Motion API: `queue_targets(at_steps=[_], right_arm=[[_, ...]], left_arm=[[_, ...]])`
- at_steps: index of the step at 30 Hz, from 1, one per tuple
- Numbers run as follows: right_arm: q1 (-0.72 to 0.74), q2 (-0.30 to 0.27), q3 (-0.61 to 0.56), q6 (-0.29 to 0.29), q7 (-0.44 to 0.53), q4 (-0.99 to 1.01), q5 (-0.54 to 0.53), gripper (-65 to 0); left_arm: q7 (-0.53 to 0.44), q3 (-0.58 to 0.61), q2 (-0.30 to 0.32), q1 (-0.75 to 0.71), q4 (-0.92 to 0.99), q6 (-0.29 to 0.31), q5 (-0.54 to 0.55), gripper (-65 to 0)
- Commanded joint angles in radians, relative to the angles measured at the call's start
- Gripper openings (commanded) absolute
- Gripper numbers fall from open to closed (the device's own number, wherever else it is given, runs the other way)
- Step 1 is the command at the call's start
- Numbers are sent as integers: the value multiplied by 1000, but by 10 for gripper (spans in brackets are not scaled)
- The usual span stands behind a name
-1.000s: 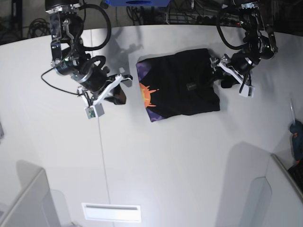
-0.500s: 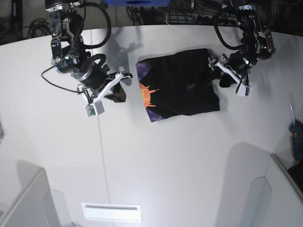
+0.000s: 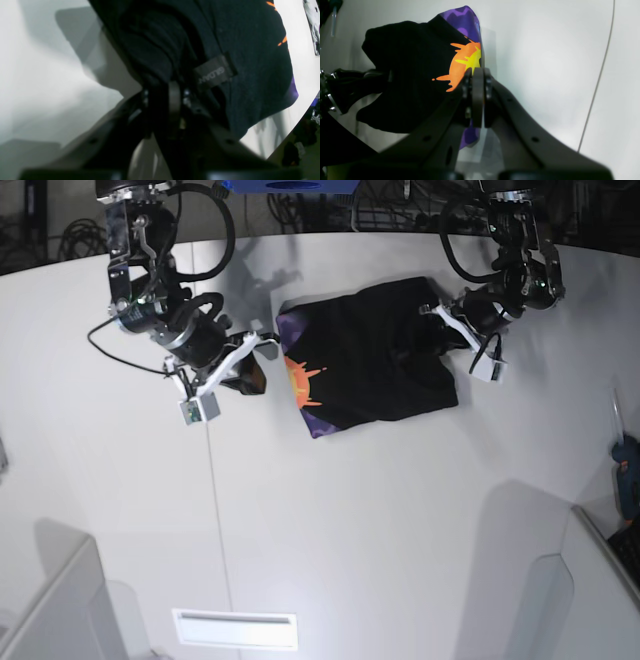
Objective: Fold the T-shirt properly
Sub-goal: 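Grasp the folded shirt's edge with the left gripper, then rotate and drag the folded shirt with the left gripper to square it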
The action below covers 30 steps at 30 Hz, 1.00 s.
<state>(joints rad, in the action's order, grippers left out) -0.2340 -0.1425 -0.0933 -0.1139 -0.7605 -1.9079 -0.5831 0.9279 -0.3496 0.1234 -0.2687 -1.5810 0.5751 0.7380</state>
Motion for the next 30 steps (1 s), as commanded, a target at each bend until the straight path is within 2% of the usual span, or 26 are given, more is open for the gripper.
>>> queue_targets(at_steps=[1, 8, 10, 18, 24, 30], right_arm=[[-5, -3, 14, -10, 20, -15, -15, -650], [-46, 5, 165, -10, 22, -15, -16, -650], [-51, 5, 212, -10, 22, -15, -16, -650], [-75, 5, 300, -10, 20, -15, -16, -650], [-92, 4, 312, -10, 20, -15, -13, -650], [-113, 4, 313, -10, 20, -15, -10, -650]], left_arm=[[0, -1, 8, 3, -17, 1, 5, -650], [1, -1, 40, 6, -17, 0, 2, -650], [1, 14, 58, 10, -19, 0, -39, -650], [1, 277, 134, 105, -45, 0, -291, -650], [1, 515, 233, 188, -149, 3, -450, -650], [1, 734, 285, 316, -174, 6, -581, -650]])
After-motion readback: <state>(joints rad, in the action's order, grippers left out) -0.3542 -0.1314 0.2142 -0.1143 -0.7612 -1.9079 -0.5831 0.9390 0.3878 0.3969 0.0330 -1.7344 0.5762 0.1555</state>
